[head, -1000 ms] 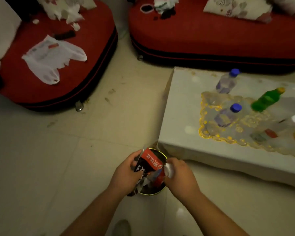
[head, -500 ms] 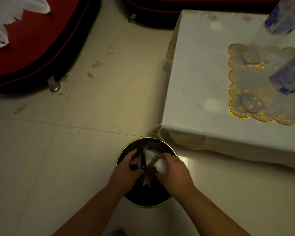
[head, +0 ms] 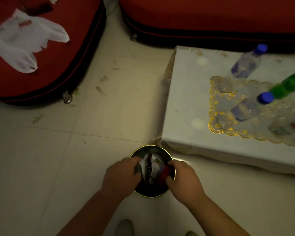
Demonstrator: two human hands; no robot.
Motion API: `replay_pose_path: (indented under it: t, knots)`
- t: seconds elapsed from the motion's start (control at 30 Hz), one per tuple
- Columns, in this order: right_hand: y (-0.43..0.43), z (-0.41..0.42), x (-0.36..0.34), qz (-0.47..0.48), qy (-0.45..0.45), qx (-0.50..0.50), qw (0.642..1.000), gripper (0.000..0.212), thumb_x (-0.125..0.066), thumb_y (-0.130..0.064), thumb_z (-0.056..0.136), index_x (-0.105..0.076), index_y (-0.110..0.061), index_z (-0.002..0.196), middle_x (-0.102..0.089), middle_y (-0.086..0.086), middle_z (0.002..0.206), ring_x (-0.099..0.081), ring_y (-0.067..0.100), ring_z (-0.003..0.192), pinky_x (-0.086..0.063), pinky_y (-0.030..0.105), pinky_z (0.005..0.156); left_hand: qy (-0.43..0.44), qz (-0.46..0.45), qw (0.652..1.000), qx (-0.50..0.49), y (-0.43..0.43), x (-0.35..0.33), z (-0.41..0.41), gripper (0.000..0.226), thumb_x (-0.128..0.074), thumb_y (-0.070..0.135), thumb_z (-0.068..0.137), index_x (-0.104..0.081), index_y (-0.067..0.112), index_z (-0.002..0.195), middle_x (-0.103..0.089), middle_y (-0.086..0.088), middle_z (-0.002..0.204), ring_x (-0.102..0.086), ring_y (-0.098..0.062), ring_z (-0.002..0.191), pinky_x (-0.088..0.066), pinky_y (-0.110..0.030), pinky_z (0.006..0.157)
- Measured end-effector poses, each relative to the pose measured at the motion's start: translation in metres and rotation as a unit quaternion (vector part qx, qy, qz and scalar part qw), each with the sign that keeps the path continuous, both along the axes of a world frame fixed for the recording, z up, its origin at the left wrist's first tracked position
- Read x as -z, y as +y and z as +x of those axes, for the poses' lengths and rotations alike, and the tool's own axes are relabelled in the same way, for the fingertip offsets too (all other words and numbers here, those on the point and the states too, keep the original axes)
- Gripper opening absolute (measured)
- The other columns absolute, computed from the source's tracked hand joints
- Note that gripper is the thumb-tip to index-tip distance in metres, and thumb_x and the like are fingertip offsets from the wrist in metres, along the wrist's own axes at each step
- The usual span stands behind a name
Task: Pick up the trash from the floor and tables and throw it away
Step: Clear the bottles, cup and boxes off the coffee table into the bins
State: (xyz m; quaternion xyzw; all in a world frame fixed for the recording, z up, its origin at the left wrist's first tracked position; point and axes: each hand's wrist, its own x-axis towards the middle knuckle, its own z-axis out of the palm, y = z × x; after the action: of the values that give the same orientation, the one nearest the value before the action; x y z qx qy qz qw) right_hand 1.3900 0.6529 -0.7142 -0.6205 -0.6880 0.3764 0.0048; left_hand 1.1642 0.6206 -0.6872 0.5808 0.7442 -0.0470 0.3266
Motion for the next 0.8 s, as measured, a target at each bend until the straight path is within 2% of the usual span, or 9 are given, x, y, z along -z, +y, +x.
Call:
replay_pose_path:
  t: [0.1, 0.23, 0.43, 0.63, 0.8]
  knots:
    - [0.008, 0.000, -0.078, 0.026, -0.014, -0.011, 1.000, 0.045, -0.061, -0.037, 0.075, -0.056, -0.033, 0.120, -0.061, -0.005, 0.116, -0.053, 0.021, 0.108, -0.046, 0.032, 0.089, 0.059, 0.048, 0.996, 0.039, 0.011, -0.077, 0.003, 0.055, -0.049, 0.052, 0.079, -0.055, 0.040, 0.131, -0.065, 0.009, 0.123, -0.063, -0.020, 0.107, -0.047, -0.037, 0.093]
    - [0.018, 0.002, -0.181, 0.080, -0.032, -0.022, 0.996, 0.047, -0.059, -0.044, 0.080, -0.049, -0.035, 0.125, -0.056, -0.006, 0.122, -0.049, 0.021, 0.115, -0.045, 0.033, 0.093, 0.092, 0.075, 0.990, 0.073, 0.024, -0.176, 0.012, 0.052, -0.045, 0.059, 0.082, -0.051, 0.042, 0.130, -0.063, 0.012, 0.123, -0.059, -0.018, 0.110, -0.039, -0.043, 0.105]
    - [0.025, 0.035, -0.304, 0.125, -0.055, 0.037, 0.990, 0.052, -0.061, -0.047, 0.083, -0.046, -0.032, 0.131, -0.053, -0.007, 0.128, -0.043, 0.022, 0.121, -0.042, 0.033, 0.098, 0.079, 0.138, 0.980, 0.117, 0.045, -0.296, 0.033, 0.063, -0.045, 0.063, 0.082, -0.035, 0.046, 0.141, -0.060, 0.011, 0.126, -0.056, -0.019, 0.115, -0.038, -0.043, 0.105]
    - [0.014, 0.081, -0.385, 0.170, -0.098, 0.114, 0.974, 0.054, -0.060, -0.054, 0.082, -0.046, -0.035, 0.130, -0.053, -0.009, 0.129, -0.045, 0.022, 0.120, -0.043, 0.034, 0.099, 0.050, 0.175, 0.967, 0.177, 0.074, -0.376, 0.062, 0.067, -0.046, 0.061, 0.081, -0.033, 0.045, 0.144, -0.056, 0.012, 0.133, -0.052, -0.018, 0.121, -0.037, -0.039, 0.104]
    - [0.008, 0.110, -0.419, 0.182, -0.100, 0.177, 0.962, 0.055, -0.059, -0.054, 0.082, -0.043, -0.037, 0.132, -0.051, -0.010, 0.130, -0.043, 0.021, 0.122, -0.040, 0.034, 0.101, 0.048, 0.195, 0.946, 0.256, 0.109, -0.413, 0.106, 0.066, -0.048, 0.060, 0.081, -0.034, 0.045, 0.143, -0.057, 0.012, 0.133, -0.053, -0.018, 0.121, -0.038, -0.039, 0.102]
